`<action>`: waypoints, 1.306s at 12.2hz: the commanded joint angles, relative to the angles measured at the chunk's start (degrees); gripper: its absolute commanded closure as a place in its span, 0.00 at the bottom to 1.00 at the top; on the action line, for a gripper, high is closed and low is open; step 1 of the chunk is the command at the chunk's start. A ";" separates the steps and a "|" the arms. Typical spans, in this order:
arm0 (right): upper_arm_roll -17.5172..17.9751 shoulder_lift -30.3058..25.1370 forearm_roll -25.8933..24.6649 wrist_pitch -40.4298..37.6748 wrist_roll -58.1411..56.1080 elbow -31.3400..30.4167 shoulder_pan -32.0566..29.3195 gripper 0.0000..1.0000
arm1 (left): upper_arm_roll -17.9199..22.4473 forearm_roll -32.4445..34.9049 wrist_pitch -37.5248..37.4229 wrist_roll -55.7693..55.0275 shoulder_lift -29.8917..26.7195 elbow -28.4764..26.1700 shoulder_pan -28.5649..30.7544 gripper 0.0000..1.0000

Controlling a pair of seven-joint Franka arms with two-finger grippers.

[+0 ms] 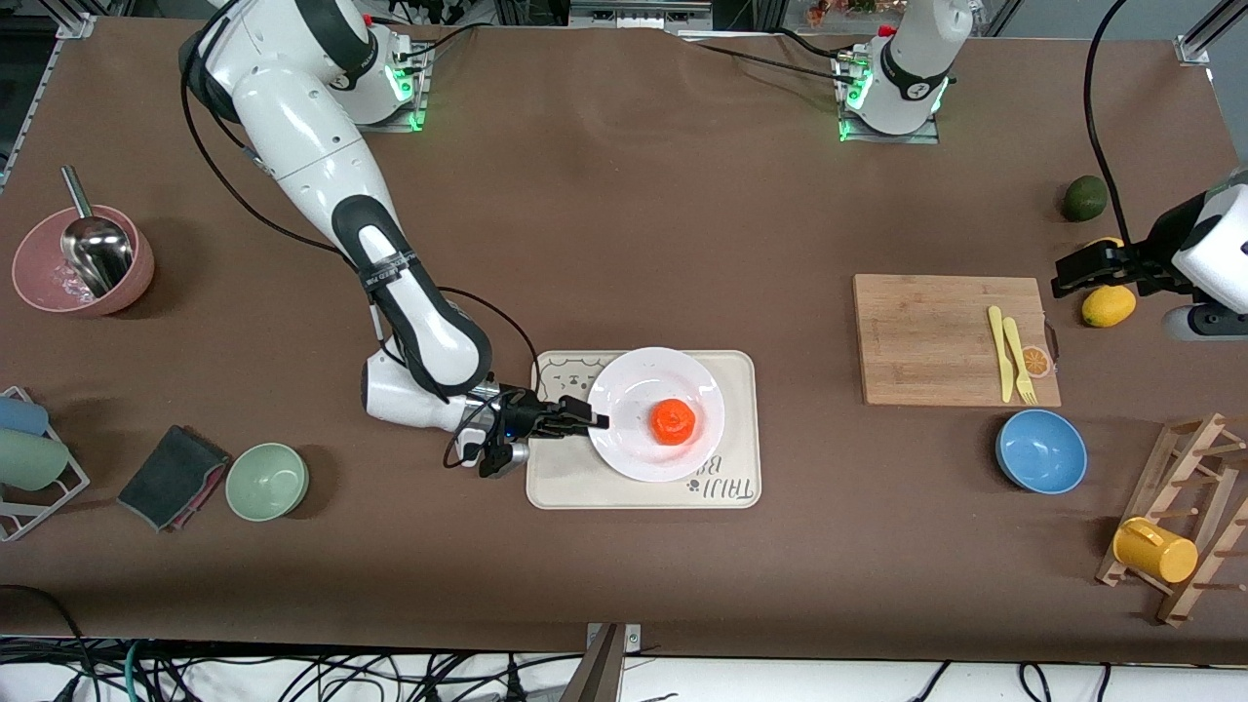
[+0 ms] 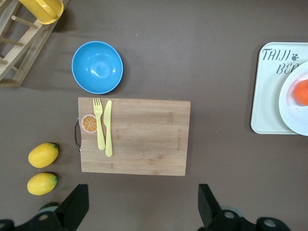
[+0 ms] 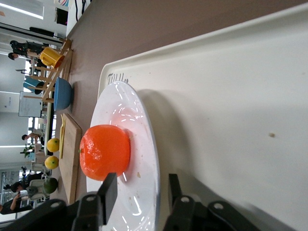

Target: Place orange and plate with both arms

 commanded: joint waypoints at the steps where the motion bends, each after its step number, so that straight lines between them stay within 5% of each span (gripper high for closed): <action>1: 0.27 -2.14 -8.24 -0.93 1.25 0.36 -0.86 0.00 | 0.14 -1.64 0.38 1.19 -0.25 -0.01 0.27 0.00; 5: -2.54 -6.53 -25.45 -5.56 6.93 -0.61 -0.59 0.00 | 0.14 -1.64 0.38 1.19 -0.25 -0.01 0.27 0.00; 12: -7.98 -16.99 -60.96 -30.76 15.49 0.54 -1.03 0.00 | 0.14 -1.64 0.29 1.19 -0.25 -0.01 0.27 0.00; 16: -12.99 -26.21 -69.18 -46.94 15.84 0.63 -0.95 0.00 | 0.14 -1.64 0.29 1.19 -0.25 -0.01 0.36 0.00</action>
